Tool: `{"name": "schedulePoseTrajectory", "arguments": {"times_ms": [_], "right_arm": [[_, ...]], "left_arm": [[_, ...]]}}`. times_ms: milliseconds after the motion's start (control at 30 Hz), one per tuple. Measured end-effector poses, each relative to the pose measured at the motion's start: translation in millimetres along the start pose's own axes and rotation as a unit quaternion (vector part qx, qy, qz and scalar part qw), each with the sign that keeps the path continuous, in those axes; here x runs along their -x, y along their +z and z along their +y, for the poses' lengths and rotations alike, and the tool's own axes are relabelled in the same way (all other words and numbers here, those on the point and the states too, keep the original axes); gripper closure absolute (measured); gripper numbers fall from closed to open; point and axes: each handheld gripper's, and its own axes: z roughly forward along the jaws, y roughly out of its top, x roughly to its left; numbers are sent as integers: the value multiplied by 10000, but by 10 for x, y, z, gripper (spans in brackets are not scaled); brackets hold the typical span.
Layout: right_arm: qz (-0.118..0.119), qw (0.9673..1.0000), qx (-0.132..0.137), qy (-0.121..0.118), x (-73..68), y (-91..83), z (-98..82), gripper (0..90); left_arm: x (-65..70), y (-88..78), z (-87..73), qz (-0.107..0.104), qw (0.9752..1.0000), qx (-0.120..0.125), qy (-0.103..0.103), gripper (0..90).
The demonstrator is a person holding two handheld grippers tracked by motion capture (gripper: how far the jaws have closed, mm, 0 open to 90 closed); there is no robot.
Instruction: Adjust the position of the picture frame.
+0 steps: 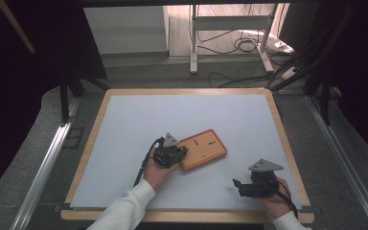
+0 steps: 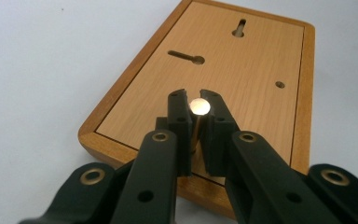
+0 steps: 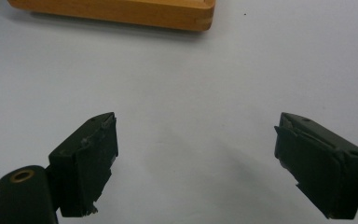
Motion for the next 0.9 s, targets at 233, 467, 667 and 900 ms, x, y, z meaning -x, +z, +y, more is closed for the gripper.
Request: {"name": "schedulePoseTrajectory", "arguments": {"times_ms": [233,467,667,900], "right_arm": [[-11,10000,3,7,2,-6,0,132],[-17,10000,36,25,4,-25,1,132],[-10,10000,37,15,-8,-32,5,132],[-15,10000,16,5,-12,-18,-1,132]], "left_arm": [[-85,-113,6,-90,9999,95,-79,846],[-124,-348,-89,-263,9996,130,1,846],[-242,-556,-164,-332,9992,147,189,847],[-381,-685,-289,-314,9992,112,209,846]]}}
